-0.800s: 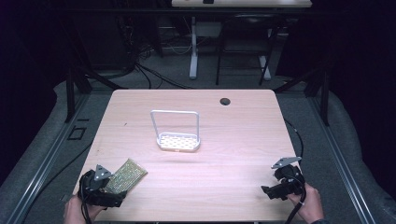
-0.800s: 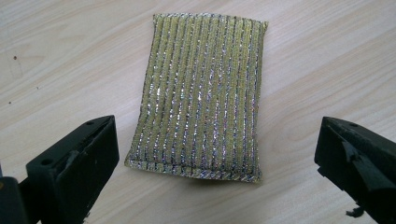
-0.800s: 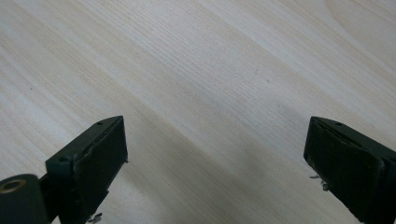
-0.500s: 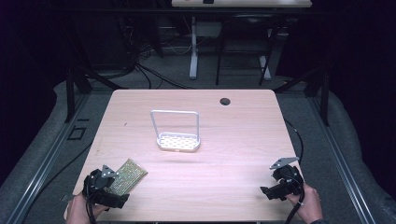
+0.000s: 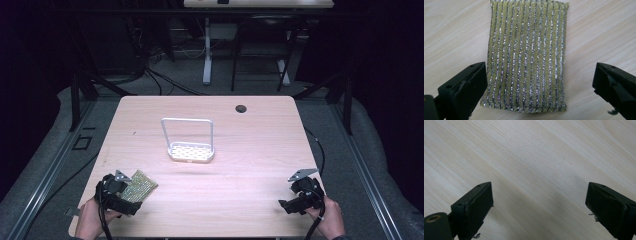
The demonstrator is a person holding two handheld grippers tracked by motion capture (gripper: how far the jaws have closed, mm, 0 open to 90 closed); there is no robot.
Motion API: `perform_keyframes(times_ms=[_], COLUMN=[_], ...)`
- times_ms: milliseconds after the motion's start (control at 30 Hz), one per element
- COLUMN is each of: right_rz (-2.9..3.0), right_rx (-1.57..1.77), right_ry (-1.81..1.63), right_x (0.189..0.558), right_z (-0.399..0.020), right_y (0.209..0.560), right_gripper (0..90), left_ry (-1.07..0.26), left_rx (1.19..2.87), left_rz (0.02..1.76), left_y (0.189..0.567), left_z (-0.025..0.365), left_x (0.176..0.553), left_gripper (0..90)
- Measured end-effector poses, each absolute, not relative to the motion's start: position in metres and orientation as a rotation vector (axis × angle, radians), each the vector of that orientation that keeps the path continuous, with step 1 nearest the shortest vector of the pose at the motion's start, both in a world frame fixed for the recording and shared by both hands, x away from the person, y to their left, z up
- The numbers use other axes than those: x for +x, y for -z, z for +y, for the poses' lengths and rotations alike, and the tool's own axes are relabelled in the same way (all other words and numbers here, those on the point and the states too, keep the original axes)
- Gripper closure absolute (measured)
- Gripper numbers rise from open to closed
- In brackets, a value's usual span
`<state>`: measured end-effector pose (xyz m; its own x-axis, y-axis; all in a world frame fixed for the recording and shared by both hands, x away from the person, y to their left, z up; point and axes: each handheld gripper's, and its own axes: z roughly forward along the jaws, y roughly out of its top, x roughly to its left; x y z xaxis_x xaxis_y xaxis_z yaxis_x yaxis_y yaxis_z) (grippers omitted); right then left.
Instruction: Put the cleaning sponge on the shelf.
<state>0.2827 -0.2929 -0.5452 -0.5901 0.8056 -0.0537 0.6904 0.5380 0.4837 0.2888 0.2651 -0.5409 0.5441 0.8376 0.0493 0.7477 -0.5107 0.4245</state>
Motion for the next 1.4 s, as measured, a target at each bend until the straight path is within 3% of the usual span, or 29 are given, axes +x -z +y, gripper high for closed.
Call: perform_keyframes(times_ms=[600, 733, 1400], right_rz=[2.517, 2.517, 2.515], right_rx=[1.242, 1.236, 1.227], right_ry=[-0.589, -0.58, -0.55], right_x=[0.282, 0.282, 0.281], right_z=[-0.292, -0.292, -0.292], right_y=[0.547, 0.547, 0.548], right_gripper=[7.5, 7.6, 9.1], left_ry=[-0.304, -0.315, -0.366], left_rx=[2.465, 2.47, 2.457], left_rz=[1.368, 1.363, 1.349], left_y=[0.559, 0.559, 0.553], left_z=[0.272, 0.271, 0.269], left_x=[0.297, 0.296, 0.291], left_gripper=[0.3, 7.5, 16.9])
